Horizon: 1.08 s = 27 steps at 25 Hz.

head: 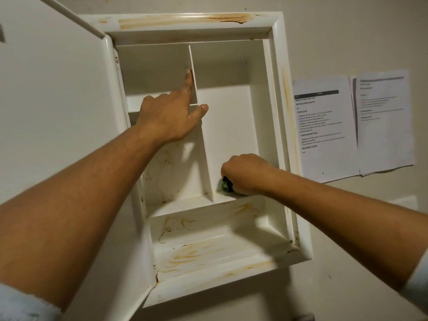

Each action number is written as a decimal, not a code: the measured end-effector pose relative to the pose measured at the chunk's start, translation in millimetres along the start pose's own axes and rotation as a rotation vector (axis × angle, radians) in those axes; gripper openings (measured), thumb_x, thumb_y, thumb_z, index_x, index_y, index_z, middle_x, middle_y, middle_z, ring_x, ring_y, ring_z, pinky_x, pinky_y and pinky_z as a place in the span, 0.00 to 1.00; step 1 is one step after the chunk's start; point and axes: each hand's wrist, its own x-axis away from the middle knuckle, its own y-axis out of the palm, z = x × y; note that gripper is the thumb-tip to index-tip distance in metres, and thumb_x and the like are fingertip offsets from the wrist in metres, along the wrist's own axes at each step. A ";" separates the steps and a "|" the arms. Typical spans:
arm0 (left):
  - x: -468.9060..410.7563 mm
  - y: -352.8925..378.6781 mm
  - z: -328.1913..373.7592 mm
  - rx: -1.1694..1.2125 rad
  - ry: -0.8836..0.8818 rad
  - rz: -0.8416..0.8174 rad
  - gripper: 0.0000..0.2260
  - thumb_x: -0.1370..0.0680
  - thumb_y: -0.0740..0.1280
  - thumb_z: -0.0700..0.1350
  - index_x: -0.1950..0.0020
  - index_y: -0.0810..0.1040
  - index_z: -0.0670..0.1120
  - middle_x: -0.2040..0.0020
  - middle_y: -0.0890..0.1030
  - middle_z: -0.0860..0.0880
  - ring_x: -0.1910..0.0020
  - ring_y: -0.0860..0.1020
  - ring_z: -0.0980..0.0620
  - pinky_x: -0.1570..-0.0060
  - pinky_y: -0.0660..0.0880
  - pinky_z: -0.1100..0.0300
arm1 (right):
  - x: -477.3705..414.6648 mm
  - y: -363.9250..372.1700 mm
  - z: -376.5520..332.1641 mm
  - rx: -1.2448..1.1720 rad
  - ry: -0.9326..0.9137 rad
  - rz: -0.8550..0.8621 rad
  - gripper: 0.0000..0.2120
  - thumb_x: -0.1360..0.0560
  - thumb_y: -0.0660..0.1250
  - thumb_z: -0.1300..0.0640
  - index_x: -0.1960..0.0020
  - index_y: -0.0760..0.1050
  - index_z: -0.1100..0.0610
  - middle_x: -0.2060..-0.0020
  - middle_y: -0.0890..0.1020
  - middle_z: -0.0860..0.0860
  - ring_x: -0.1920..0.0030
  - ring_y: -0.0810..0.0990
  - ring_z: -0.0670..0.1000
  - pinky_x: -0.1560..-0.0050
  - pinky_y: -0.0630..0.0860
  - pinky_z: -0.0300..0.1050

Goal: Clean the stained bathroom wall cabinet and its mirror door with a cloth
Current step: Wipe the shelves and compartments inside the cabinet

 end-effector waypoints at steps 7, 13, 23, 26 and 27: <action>2.4 -7.4 0.7 0.042 -0.008 -0.043 0.36 0.17 0.50 0.67 0.17 0.37 0.54 0.23 0.71 0.46 0.31 0.75 0.38 0.37 0.73 0.34 | 8.4 7.4 14.1 -0.006 0.001 -0.062 0.07 0.24 0.68 0.59 0.47 0.81 0.51 0.57 0.82 0.50 0.59 0.81 0.54 0.66 0.70 0.45; 1.7 -4.1 -2.9 0.037 0.000 -0.051 0.37 0.18 0.49 0.68 0.17 0.36 0.54 0.24 0.72 0.47 0.32 0.76 0.39 0.38 0.74 0.35 | 0.1 12.9 -25.1 -0.410 0.048 -0.023 0.06 0.26 0.70 0.61 0.60 0.77 0.52 0.63 0.78 0.48 0.58 0.79 0.54 0.64 0.71 0.44; 1.7 -8.4 -1.6 0.022 -0.002 -0.068 0.37 0.18 0.49 0.68 0.17 0.36 0.54 0.24 0.73 0.46 0.33 0.77 0.39 0.38 0.75 0.38 | 15.9 4.9 -31.9 -0.448 0.145 -0.006 0.07 0.24 0.64 0.60 0.50 0.80 0.58 0.57 0.82 0.55 0.57 0.79 0.58 0.59 0.71 0.45; 1.0 -7.1 -1.7 0.042 -0.019 -0.088 0.37 0.18 0.49 0.69 0.18 0.35 0.55 0.23 0.71 0.46 0.32 0.76 0.38 0.37 0.74 0.37 | 36.0 2.7 -17.9 -0.613 0.041 -0.050 0.10 0.23 0.64 0.59 0.46 0.83 0.57 0.52 0.84 0.55 0.51 0.81 0.56 0.53 0.75 0.47; 0.5 -7.0 -0.3 0.043 -0.017 -0.093 0.37 0.18 0.49 0.69 0.18 0.35 0.55 0.23 0.71 0.46 0.31 0.76 0.38 0.36 0.74 0.37 | 44.9 0.6 2.4 -0.629 0.053 -0.073 0.12 0.22 0.64 0.58 0.43 0.83 0.56 0.50 0.85 0.54 0.50 0.81 0.55 0.49 0.77 0.49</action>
